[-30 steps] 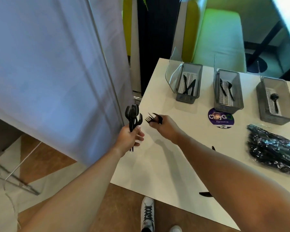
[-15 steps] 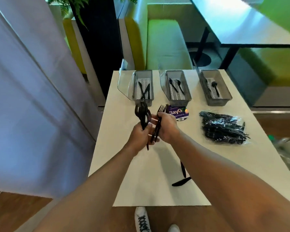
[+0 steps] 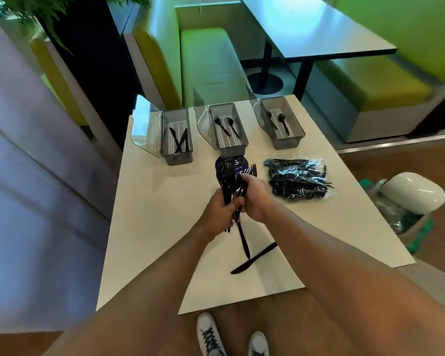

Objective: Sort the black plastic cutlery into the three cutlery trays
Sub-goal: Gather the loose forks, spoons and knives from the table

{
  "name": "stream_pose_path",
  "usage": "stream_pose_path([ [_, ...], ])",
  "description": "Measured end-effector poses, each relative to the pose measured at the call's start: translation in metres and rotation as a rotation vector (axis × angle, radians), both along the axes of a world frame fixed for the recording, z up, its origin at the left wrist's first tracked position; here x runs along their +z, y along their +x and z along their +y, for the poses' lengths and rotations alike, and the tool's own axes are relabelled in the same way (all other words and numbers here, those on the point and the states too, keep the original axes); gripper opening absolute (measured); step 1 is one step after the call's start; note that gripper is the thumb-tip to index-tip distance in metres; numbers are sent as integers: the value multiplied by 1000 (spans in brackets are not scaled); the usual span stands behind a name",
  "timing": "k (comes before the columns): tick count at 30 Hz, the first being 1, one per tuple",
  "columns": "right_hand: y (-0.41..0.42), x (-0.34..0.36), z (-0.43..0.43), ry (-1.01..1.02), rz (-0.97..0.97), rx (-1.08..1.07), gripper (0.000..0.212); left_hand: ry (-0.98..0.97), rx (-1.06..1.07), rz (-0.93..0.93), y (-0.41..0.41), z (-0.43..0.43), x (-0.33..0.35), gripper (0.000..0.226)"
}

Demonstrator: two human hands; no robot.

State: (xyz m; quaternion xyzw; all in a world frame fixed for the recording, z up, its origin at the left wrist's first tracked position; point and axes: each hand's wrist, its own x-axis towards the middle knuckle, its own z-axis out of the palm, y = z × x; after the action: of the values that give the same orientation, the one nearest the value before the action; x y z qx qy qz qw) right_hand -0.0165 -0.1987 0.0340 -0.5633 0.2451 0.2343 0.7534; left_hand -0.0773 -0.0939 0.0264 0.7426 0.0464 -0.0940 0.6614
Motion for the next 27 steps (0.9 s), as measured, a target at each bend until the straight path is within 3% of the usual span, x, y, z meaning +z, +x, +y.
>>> stream_pose_path([
  [6,-4,-6,-27,-58,-72,89,48,-58,-82,49,-5,-17,-2,9],
  [10,-15,-14,-58,-196,-172,451,56,-31,-81,150,-12,-7,-15,12],
  [15,-29,-33,-88,-706,-405,880,25,11,59,253,-29,12,-41,10],
  [18,-40,-46,-98,-947,-535,1177,24,18,109,291,-40,17,-57,11],
  [21,-54,-56,-102,-1068,-668,1319,26,45,137,299,-49,16,-65,11],
  [24,-61,-67,-107,-1137,-821,1348,14,52,140,301,-53,13,-68,13],
  [27,-64,-69,-109,-1158,-853,1366,10,44,156,285,-55,13,-67,18],
])
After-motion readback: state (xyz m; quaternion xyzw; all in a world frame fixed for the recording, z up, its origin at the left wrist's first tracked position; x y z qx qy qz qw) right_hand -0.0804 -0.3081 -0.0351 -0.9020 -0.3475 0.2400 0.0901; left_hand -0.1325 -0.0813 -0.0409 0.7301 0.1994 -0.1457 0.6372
